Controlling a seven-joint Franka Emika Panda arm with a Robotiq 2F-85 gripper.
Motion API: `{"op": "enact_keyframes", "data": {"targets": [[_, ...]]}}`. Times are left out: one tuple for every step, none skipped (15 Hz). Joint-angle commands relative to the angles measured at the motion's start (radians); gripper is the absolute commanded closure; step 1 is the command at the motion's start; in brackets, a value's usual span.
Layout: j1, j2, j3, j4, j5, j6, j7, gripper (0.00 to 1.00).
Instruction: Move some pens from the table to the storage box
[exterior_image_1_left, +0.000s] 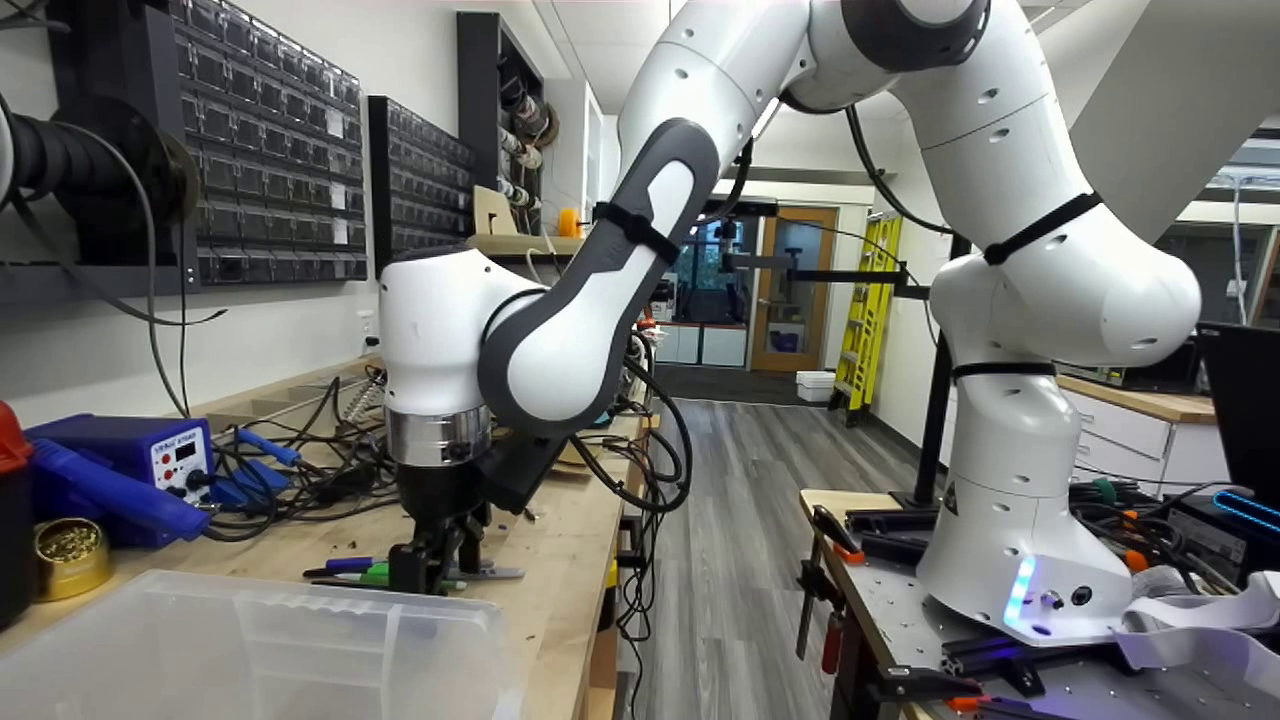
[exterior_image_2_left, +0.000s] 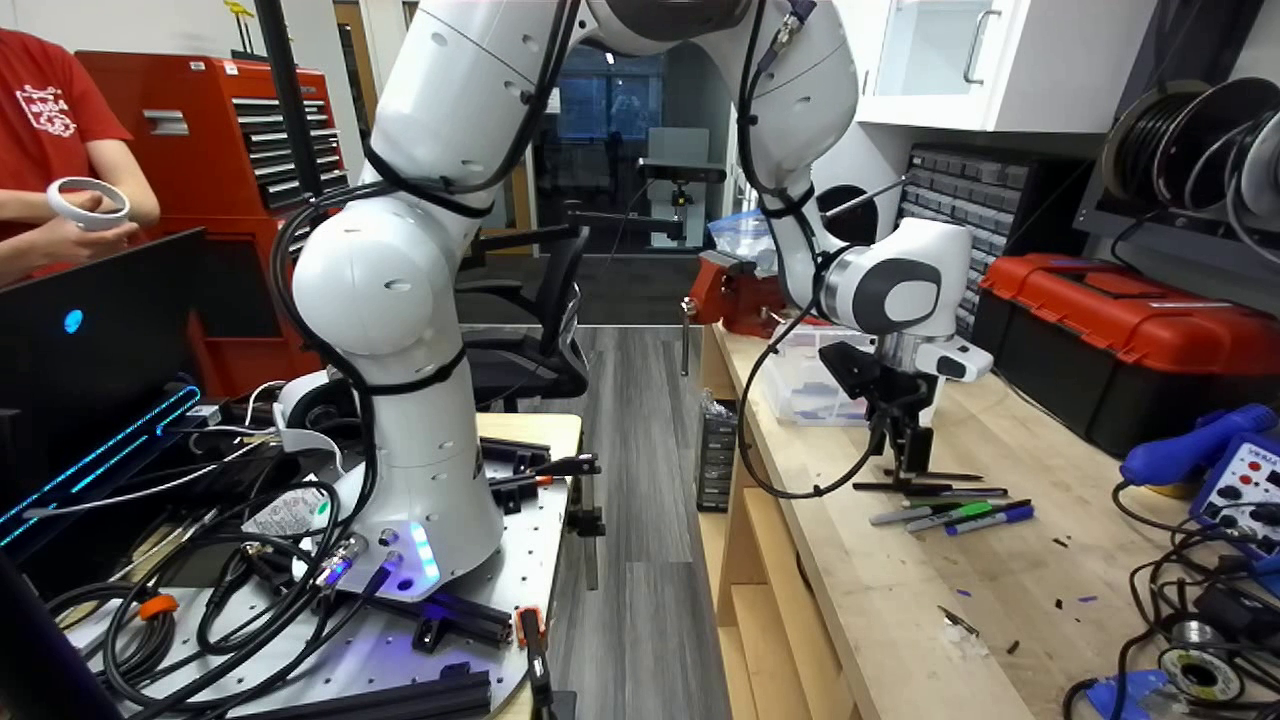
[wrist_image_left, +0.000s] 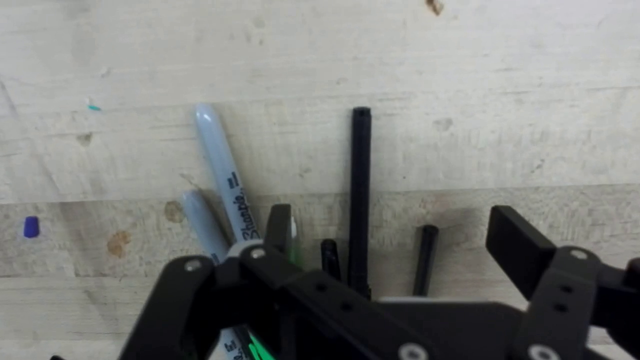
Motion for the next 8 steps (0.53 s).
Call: {"op": "enact_keyframes", "data": {"targets": [[0.008, 0.016, -0.009, 0.017, 0.028, -0.036, -0.016, 0.0], [0.006, 0.019, -0.007, 0.016, 0.032, -0.037, -0.017, 0.0], [0.004, 0.022, -0.006, 0.016, 0.036, -0.037, -0.019, 0.0], [0.002, 0.025, -0.004, 0.015, 0.043, -0.036, -0.021, 0.0], [0.001, 0.027, -0.006, 0.015, 0.05, -0.036, -0.018, 0.25], [0.003, 0.025, -0.009, 0.012, 0.054, -0.031, -0.012, 0.27], [0.002, 0.022, -0.009, 0.011, 0.062, -0.028, -0.012, 0.33], [0.0, 0.018, -0.008, 0.011, 0.068, -0.026, -0.013, 0.39]]}}
